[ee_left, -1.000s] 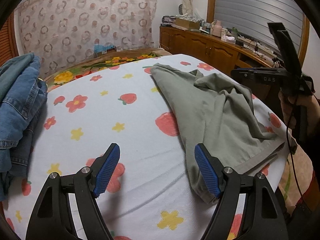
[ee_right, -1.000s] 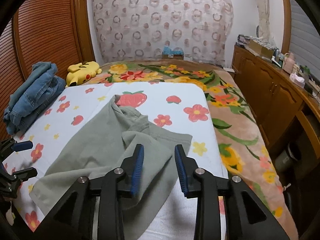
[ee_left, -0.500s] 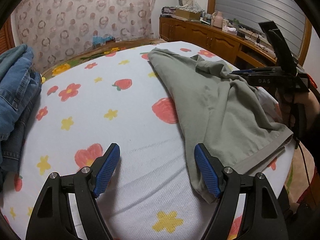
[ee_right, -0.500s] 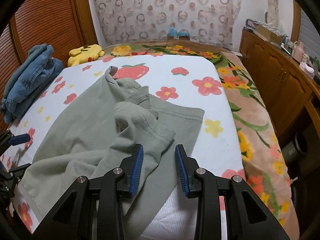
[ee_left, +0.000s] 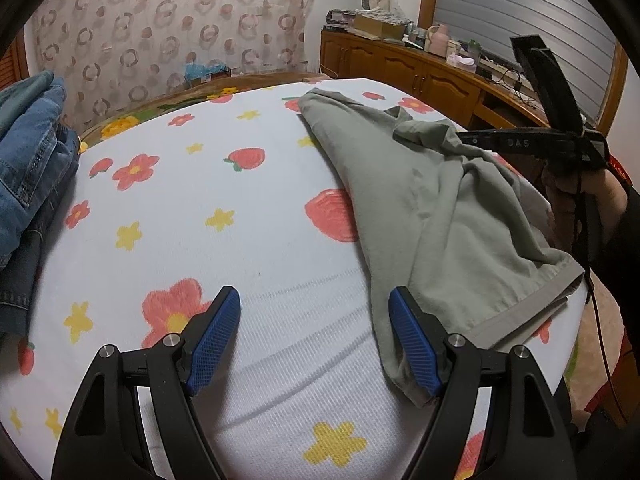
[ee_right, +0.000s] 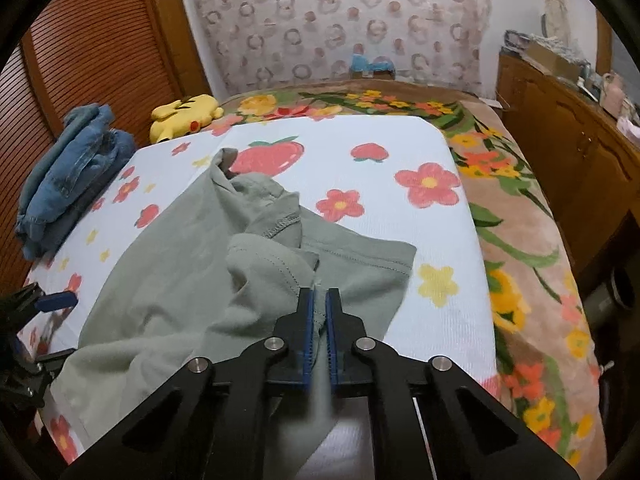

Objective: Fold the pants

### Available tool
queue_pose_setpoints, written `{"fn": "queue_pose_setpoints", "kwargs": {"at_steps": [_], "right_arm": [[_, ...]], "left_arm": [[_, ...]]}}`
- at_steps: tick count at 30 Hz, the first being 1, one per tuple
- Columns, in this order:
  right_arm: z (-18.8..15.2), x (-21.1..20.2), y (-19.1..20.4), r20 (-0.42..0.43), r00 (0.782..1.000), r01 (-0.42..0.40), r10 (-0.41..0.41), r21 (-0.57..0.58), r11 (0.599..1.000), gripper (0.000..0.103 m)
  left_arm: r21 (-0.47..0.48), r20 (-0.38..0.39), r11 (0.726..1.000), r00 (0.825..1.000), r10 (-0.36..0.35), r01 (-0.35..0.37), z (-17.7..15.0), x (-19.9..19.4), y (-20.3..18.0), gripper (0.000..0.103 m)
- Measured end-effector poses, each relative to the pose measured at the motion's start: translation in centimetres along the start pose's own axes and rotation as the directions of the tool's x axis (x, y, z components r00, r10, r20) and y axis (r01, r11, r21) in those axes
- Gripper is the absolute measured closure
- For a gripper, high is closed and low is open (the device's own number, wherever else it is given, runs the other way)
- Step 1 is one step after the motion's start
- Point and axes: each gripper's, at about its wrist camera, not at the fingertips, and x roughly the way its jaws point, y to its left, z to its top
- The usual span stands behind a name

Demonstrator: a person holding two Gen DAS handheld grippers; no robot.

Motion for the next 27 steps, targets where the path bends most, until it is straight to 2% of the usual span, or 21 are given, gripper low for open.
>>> {"fn": "queue_pose_setpoints", "kwargs": {"at_steps": [4,7,13,20,27], "right_arm": [[0.4,-1.8,-1.1,0.075,0.995,0.063,-0.065,0.025,0.998,0.098],[0.6,-3.0,-2.4,0.113,0.979,0.164,-0.169,0.056,0.985,0.098],[0.1,-2.5,-2.7,0.071,0.97,0.227,-0.231,0.059,0.972,0.098],[-0.7,-4.0,-1.8,0.064,0.984,0.163,-0.167,0.06,0.985,0.08],[-3.9,-7.0,0.1,0.077,0.992,0.098,-0.098,0.008,0.995,0.072]], "left_arm": [[-0.001,0.001,1.0,1.0,0.0,0.0,0.0,0.0,0.0,0.025],[-0.001,0.001,1.0,1.0,-0.001,0.001,0.0,0.0,0.0,0.025],[-0.003,0.002,1.0,1.0,-0.003,0.003,-0.1,0.0,0.1,0.025],[-0.012,0.019,1.0,1.0,-0.014,0.014,-0.1,-0.4,0.3,0.025],[0.001,0.044,1.0,0.999,-0.024,0.024,0.3,-1.2,0.1,0.025]]}}
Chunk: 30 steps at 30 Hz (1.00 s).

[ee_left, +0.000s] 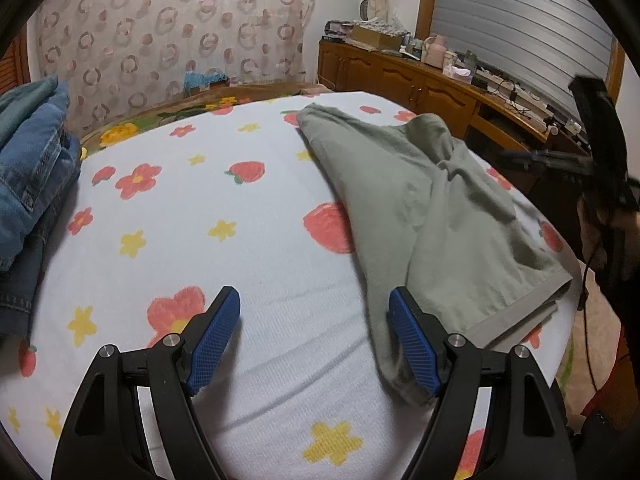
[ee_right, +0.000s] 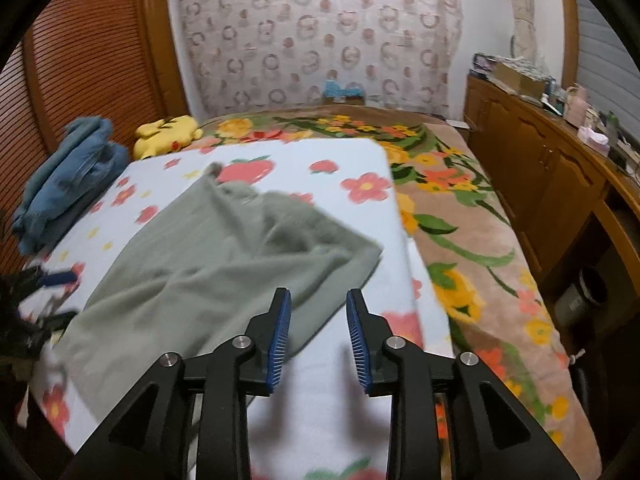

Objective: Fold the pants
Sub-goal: 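Lower the left tool onto the grey-green pants edge and close on it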

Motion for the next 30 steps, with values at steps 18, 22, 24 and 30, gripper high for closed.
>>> {"fn": "queue_pose_setpoints", "kwargs": {"at_steps": [18,22,24,30], "right_arm": [[1.4,2.1,-1.7,-0.024,0.999,-0.029,0.029,0.001,1.0,0.07],[2.3,3.0,-2.1,-0.032,0.999,-0.027,0.026,-0.013,1.0,0.07],[2.6,3.6,-2.3,-0.04,0.999,-0.026,0.026,-0.014,1.0,0.07],[3.2,4.8,-2.7,-0.06,0.998,-0.037,0.036,-0.016,0.999,0.07]], "left_arm": [[0.098,-0.01,0.995,1.0,-0.014,0.015,9.9,5.0,-2.2,0.044],[0.113,-0.036,0.993,0.999,-0.016,0.02,12.2,7.4,-2.3,0.046],[0.123,-0.051,0.992,0.999,-0.006,0.012,13.0,8.6,-2.3,0.046],[0.115,-0.105,0.993,0.994,-0.015,0.027,14.3,11.8,-1.4,0.048]]}}
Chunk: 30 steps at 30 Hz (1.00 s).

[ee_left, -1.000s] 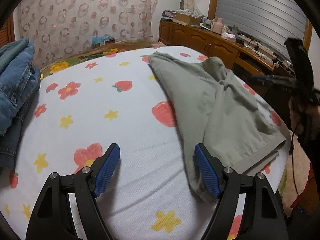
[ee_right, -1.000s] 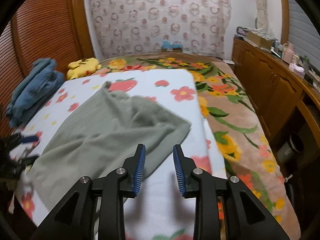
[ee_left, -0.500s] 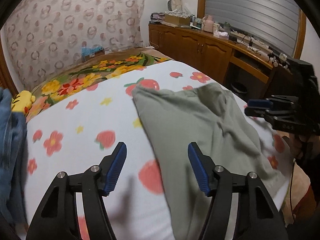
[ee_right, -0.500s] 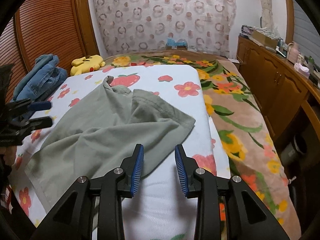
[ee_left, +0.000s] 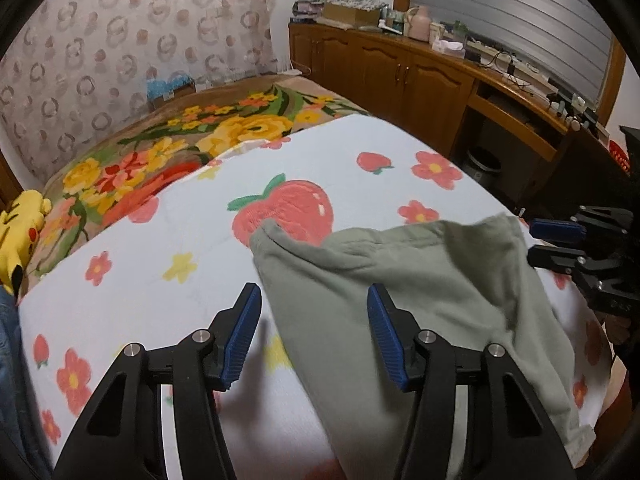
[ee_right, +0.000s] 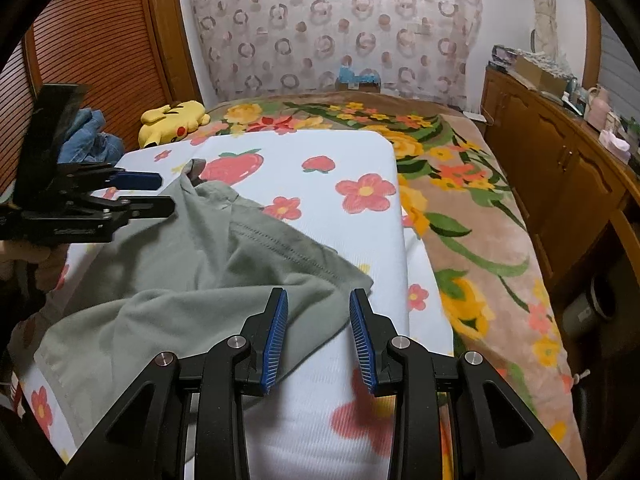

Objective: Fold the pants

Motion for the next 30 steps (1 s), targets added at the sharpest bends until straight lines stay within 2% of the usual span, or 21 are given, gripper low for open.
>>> {"fn": "queue_pose_setpoints", "kwargs": {"at_steps": [2,3,5,6,7,9,13,18,23,26,28,30], "right_arm": [[0.0,0.3,-0.1,-0.008,1.0,0.004,-0.004,-0.003,1.0,0.07],[0.0,0.5,-0.1,-0.014,1.0,0.006,-0.006,-0.004,1.0,0.07],[0.1,0.8,-0.1,-0.022,1.0,0.01,-0.01,-0.007,1.0,0.07],[0.1,0.9,-0.1,-0.027,1.0,0.013,-0.013,-0.009,1.0,0.07],[0.2,1.0,-0.2,-0.03,0.999,0.016,-0.016,-0.01,1.0,0.07],[0.2,1.0,-0.2,-0.034,0.999,0.024,-0.024,-0.012,1.0,0.07],[0.4,0.4,0.0,-0.021,0.999,0.031,-0.031,-0.018,0.999,0.07],[0.2,0.3,0.3,-0.028,0.999,0.039,-0.04,-0.024,0.999,0.07],[0.4,0.0,0.1,-0.028,0.999,0.03,-0.03,-0.025,0.999,0.07],[0.5,-0.5,0.5,-0.022,1.0,0.018,-0.018,-0.029,0.999,0.07],[0.4,-0.9,0.8,-0.017,1.0,0.013,-0.013,-0.035,0.999,0.07],[0.3,-1.2,1.2,-0.011,1.0,0.01,-0.01,-0.037,0.999,0.07]], "left_arm": [[0.0,-0.007,1.0,1.0,-0.01,0.01,0.0,0.5,0.2,0.052],[-0.003,-0.007,1.0,1.0,-0.017,0.017,0.1,0.6,0.3,0.061],[-0.009,-0.008,1.0,1.0,-0.029,0.028,0.0,0.8,0.6,0.07],[-0.005,-0.002,0.999,0.999,-0.033,0.033,-0.1,0.6,0.5,0.083],[-0.002,0.004,0.999,0.999,-0.043,0.043,-0.2,0.3,0.6,0.091],[-0.02,0.038,0.998,0.998,-0.057,0.058,-0.3,-0.7,1.0,0.096],[-0.077,0.111,0.996,0.993,-0.037,0.046,-0.6,-3.0,2.9,0.096],[-0.122,0.079,0.993,0.997,0.016,-0.006,-1.1,-2.4,5.5,0.096],[-0.125,0.05,0.992,0.999,0.012,-0.006,-1.5,-1.6,5.9,0.094],[-0.13,0.045,0.991,0.999,0.017,-0.011,-1.7,-2.0,5.9,0.081],[-0.128,0.055,0.992,0.998,0.013,-0.006,-1.8,-2.2,5.8,0.059],[-0.12,0.066,0.993,0.998,0.006,0.002,-2.2,-2.8,5.5,0.055]]}}
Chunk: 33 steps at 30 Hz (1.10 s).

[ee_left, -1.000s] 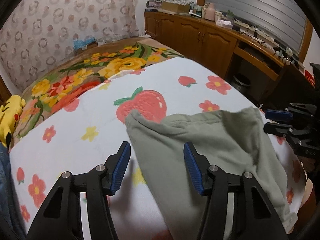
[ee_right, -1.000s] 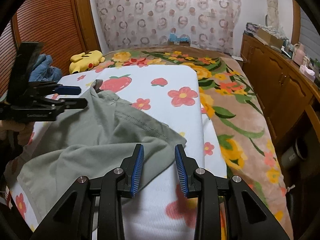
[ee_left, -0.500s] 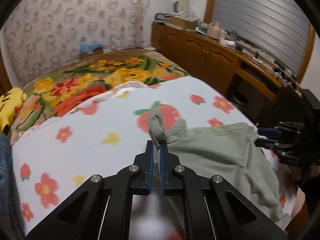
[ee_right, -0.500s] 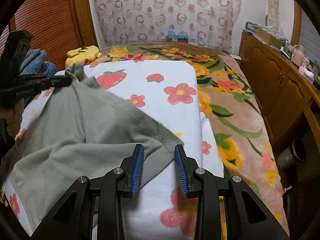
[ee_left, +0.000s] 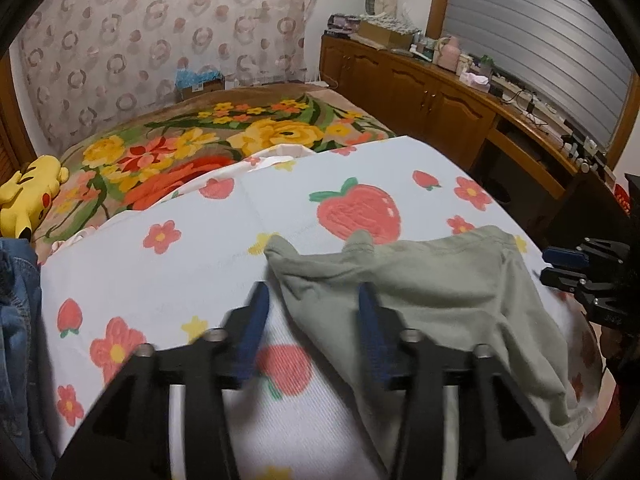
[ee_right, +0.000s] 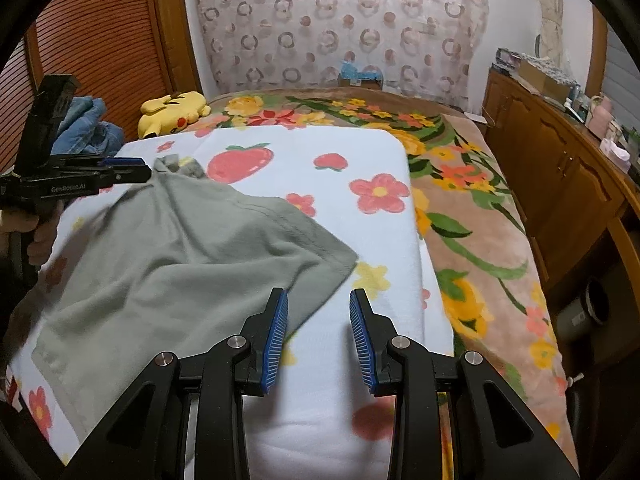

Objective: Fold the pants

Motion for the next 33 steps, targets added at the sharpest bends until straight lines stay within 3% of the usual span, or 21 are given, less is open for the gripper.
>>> {"fn": "queue_pose_setpoints", "kwargs": {"at_steps": [15,27,30,33], "right_arm": [[-3.3,-3.2,4.1,0.026,0.999,-0.041,0.041,-0.012,0.999,0.07],[-6.1,-5.6,5.5,0.027,0.998,-0.059,0.059,0.01,0.998,0.07],[-6.9,-6.1,5.7,0.028,0.998,-0.065,0.065,0.023,0.998,0.07],[-7.4,-6.5,5.9,0.029,0.997,-0.07,0.069,0.035,0.997,0.07]], "left_arm": [[0.049,-0.035,0.998,0.998,-0.046,0.048,-5.8,-3.1,-3.7,0.056],[0.046,-0.065,0.998,0.997,-0.041,0.044,-7.8,-3.0,-3.9,0.077],[0.033,-0.056,0.998,0.997,-0.049,0.051,-8.0,-3.3,-3.7,0.09],[0.014,-0.028,1.0,0.999,-0.015,0.016,-8.1,-4.0,-3.4,0.092]]}}
